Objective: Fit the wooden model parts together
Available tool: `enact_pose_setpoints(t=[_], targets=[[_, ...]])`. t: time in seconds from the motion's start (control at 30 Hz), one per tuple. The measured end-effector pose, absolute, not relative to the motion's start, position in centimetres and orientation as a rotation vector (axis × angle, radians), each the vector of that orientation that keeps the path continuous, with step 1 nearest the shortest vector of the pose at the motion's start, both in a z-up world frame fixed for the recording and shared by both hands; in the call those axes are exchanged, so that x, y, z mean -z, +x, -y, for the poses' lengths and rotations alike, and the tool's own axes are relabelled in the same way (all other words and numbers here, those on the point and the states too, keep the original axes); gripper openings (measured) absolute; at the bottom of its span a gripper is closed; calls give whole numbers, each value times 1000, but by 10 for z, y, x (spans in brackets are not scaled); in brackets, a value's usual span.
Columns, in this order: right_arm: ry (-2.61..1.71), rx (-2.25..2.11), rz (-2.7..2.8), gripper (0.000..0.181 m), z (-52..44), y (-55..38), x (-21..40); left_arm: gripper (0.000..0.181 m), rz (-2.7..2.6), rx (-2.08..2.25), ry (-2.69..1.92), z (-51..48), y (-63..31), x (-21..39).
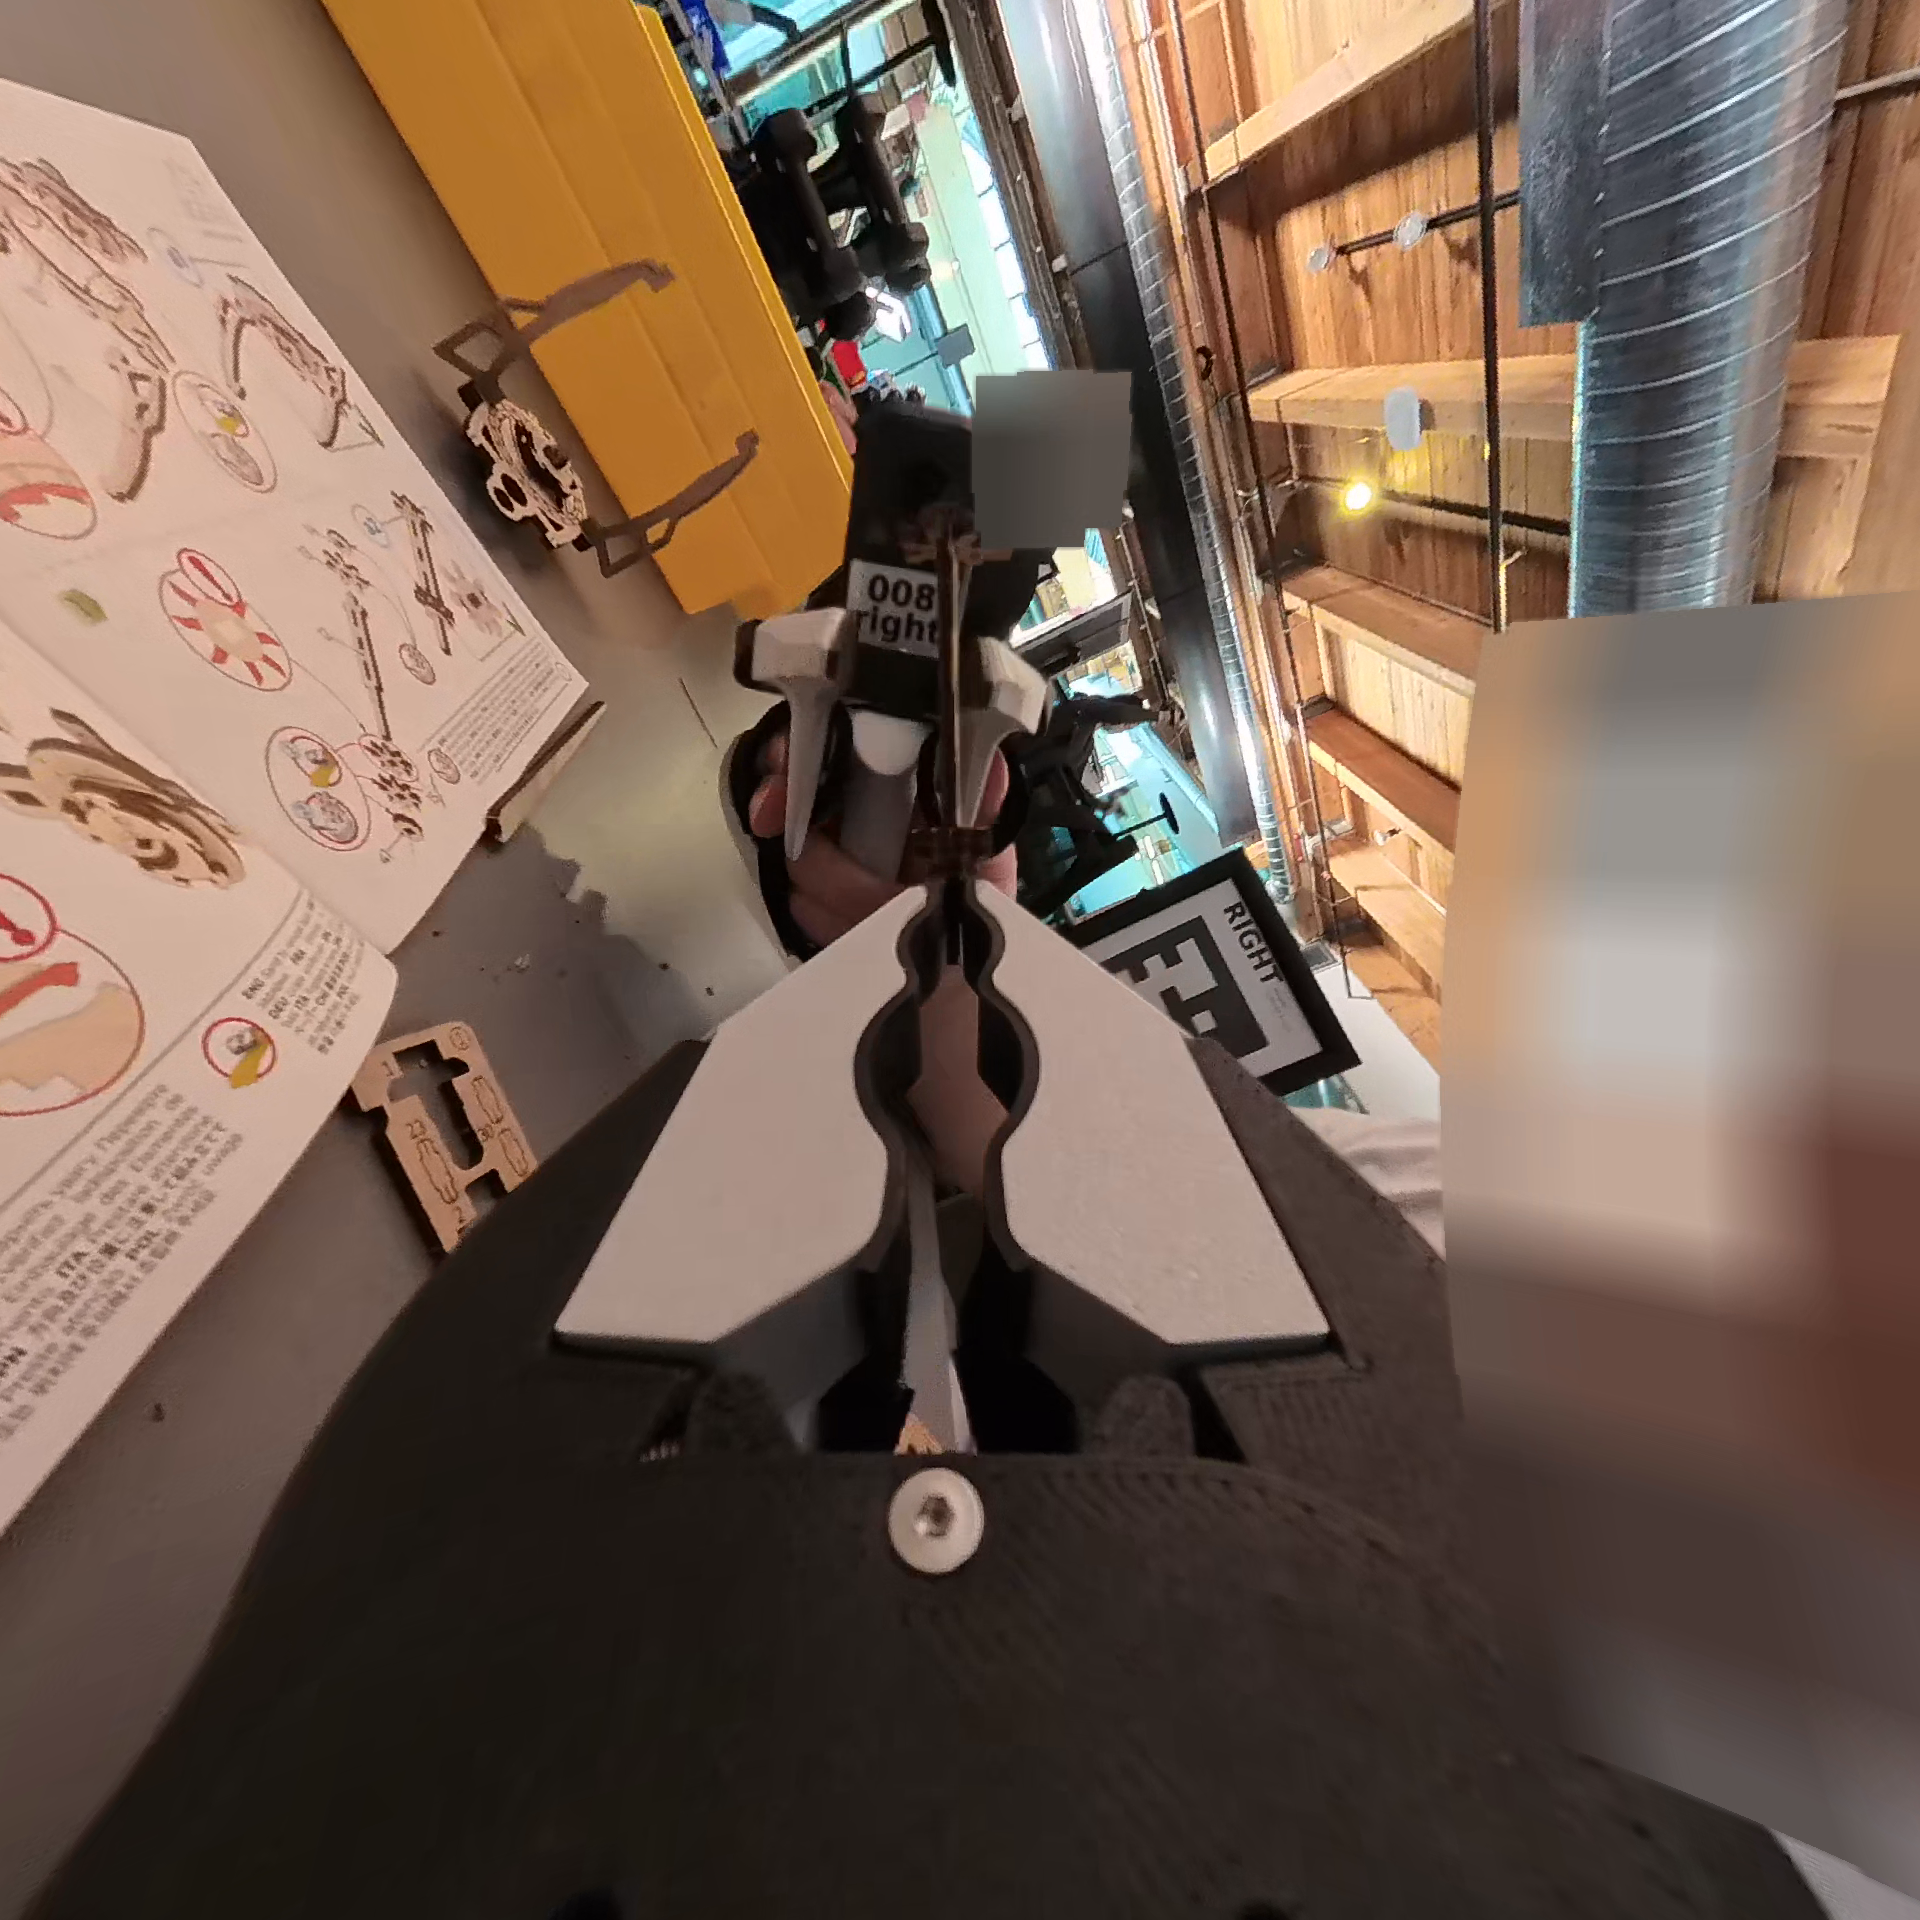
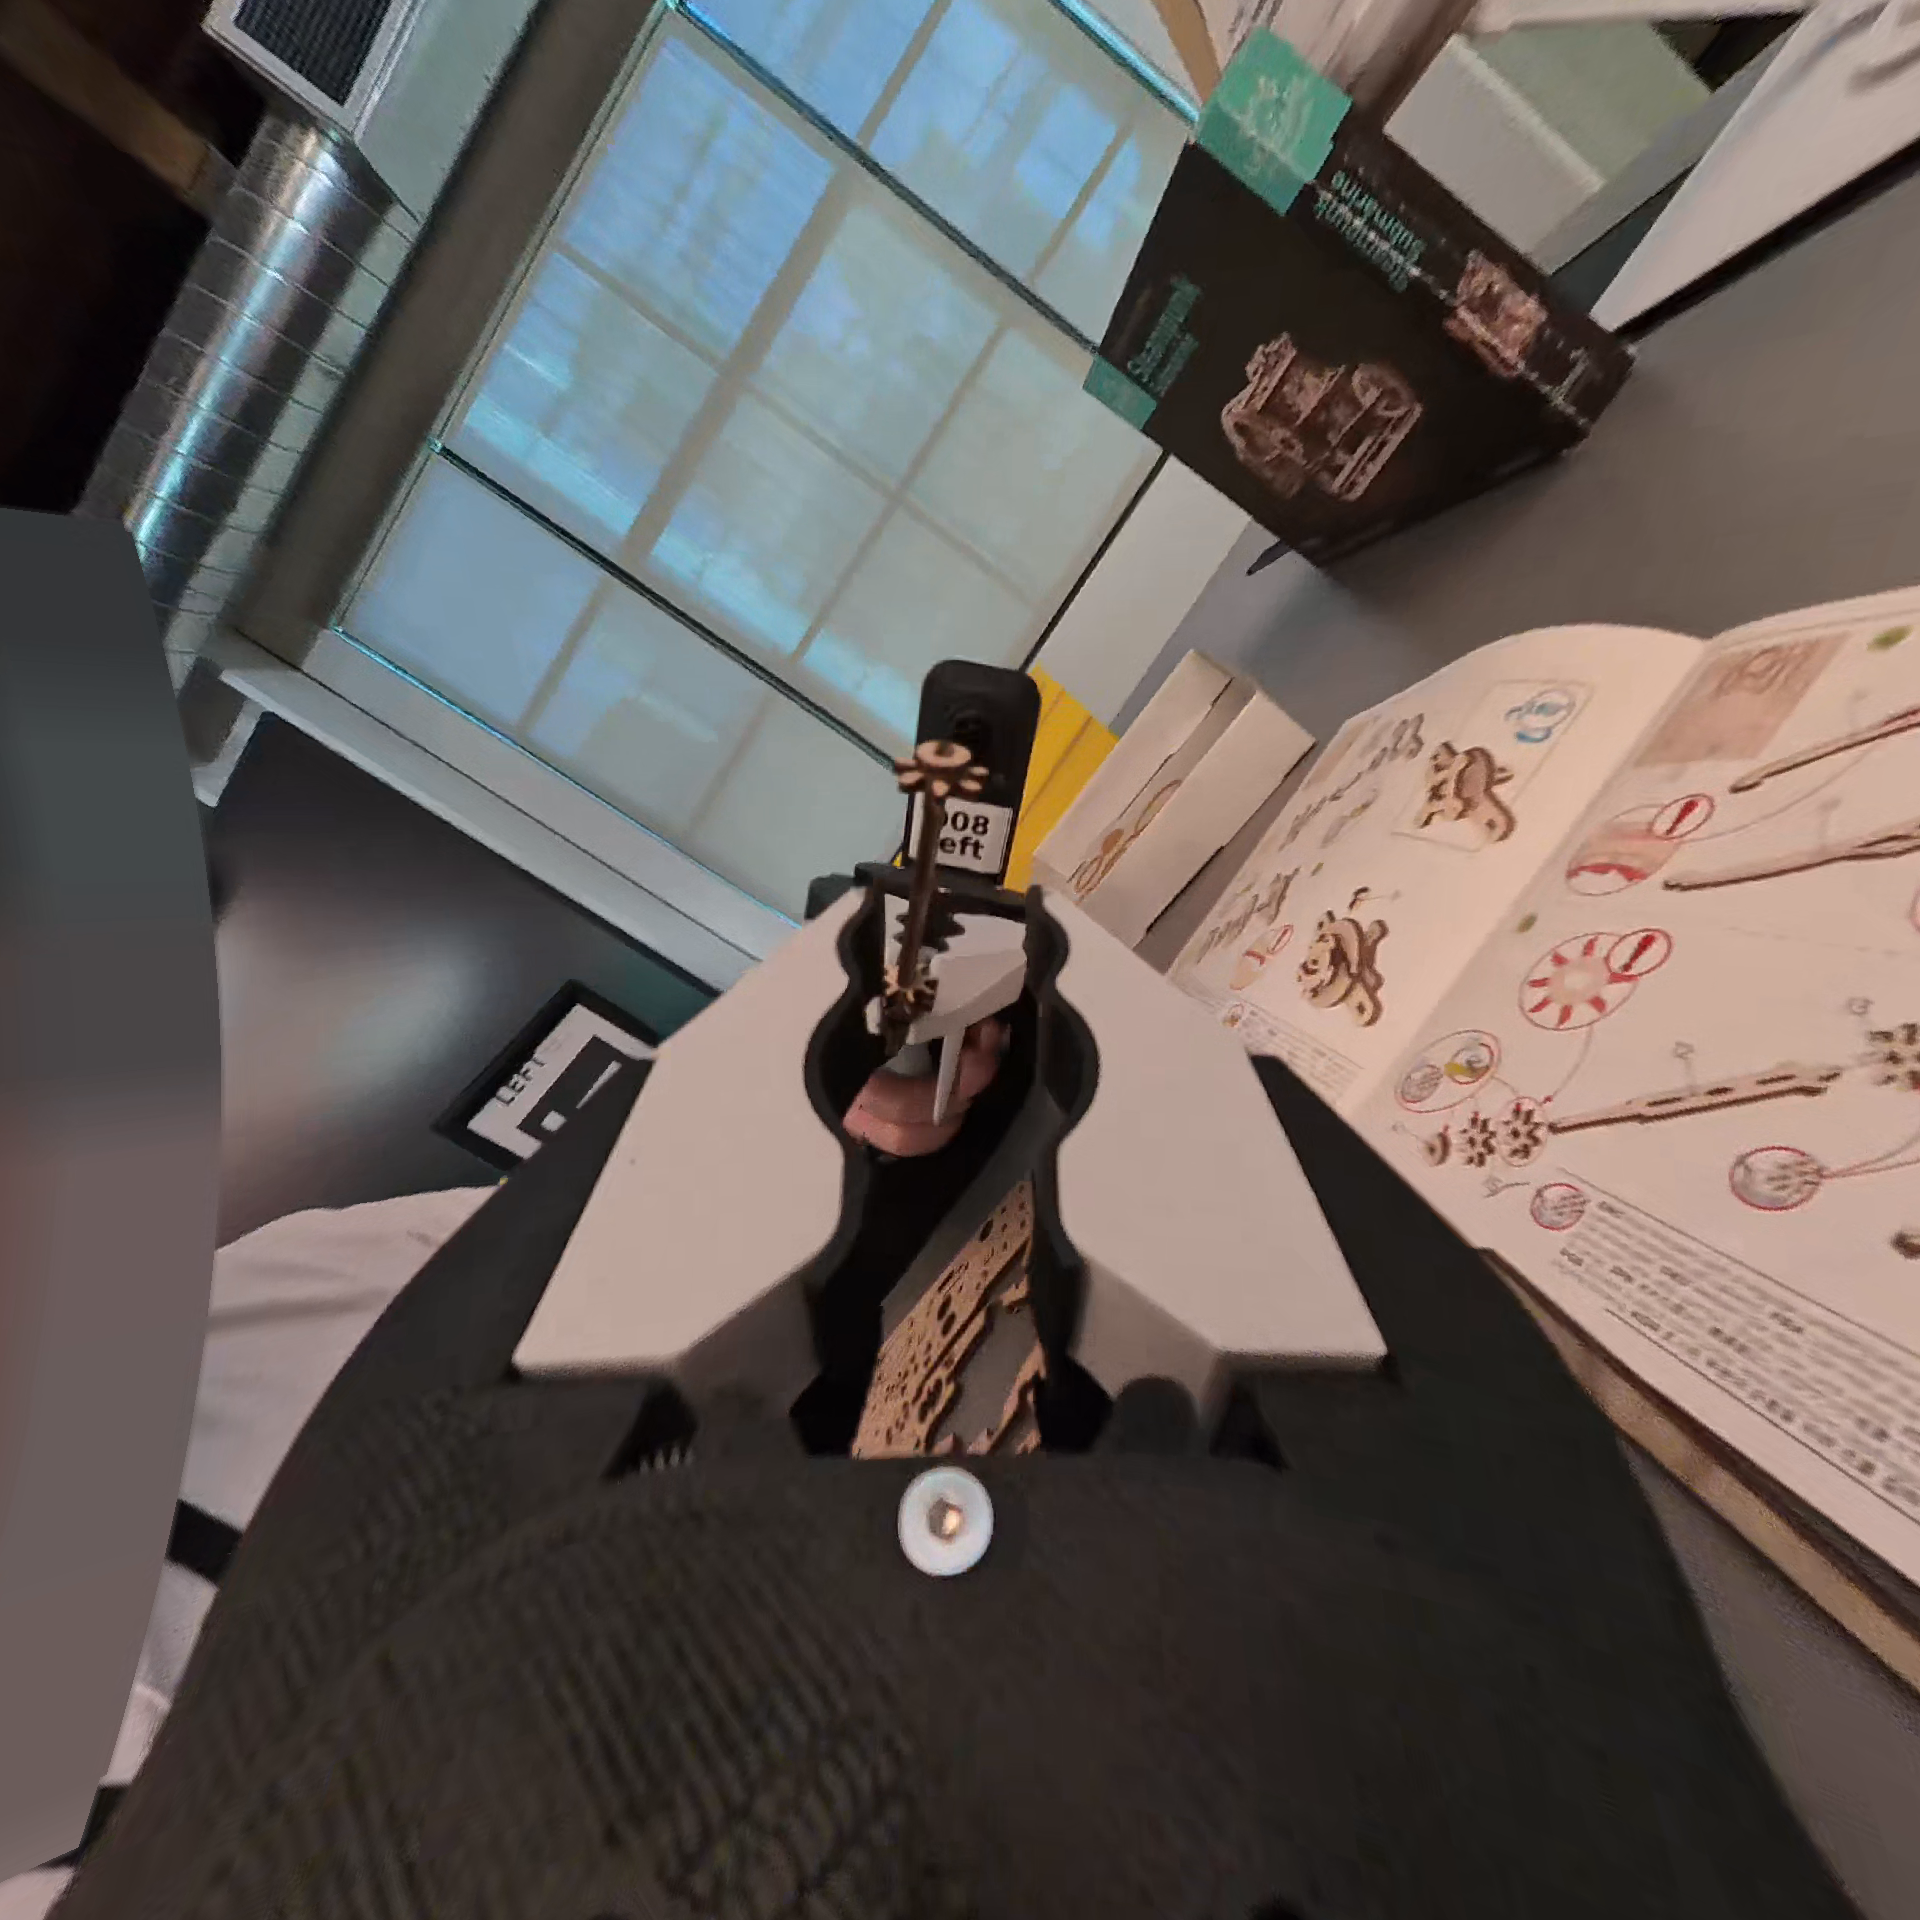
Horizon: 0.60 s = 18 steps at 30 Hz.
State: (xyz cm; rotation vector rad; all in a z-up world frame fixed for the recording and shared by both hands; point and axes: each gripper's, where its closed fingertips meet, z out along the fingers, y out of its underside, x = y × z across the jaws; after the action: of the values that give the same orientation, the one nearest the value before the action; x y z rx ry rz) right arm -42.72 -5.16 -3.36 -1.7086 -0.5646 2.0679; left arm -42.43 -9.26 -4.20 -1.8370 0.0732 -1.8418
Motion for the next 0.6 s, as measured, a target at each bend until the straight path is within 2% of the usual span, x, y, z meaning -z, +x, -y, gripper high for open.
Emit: enact_pose_setpoints(t=[0.13,0.17,0.2,0.37,0.4,0.6], targets=[[-1710,-2106,611,24,57,-428,32,0,-130,1803,-1857,95,-419,45],[-1723,-2090,613,19,56,-428,34,0,-146,1799,-1864,96,-417,45],[-1705,-2100,654,1,59,-427,32,0,-162,1786,-1875,96,-416,46],[-1735,-2089,766,6,69,-430,35,0,-211,1727,-1904,98,-415,50],[-1719,-2081,763,0,70,-431,34,0,-210,1726,-1904,97,-416,51],[-1694,-2096,735,0,69,-432,32,0,-204,1731,-1875,96,-419,50]])
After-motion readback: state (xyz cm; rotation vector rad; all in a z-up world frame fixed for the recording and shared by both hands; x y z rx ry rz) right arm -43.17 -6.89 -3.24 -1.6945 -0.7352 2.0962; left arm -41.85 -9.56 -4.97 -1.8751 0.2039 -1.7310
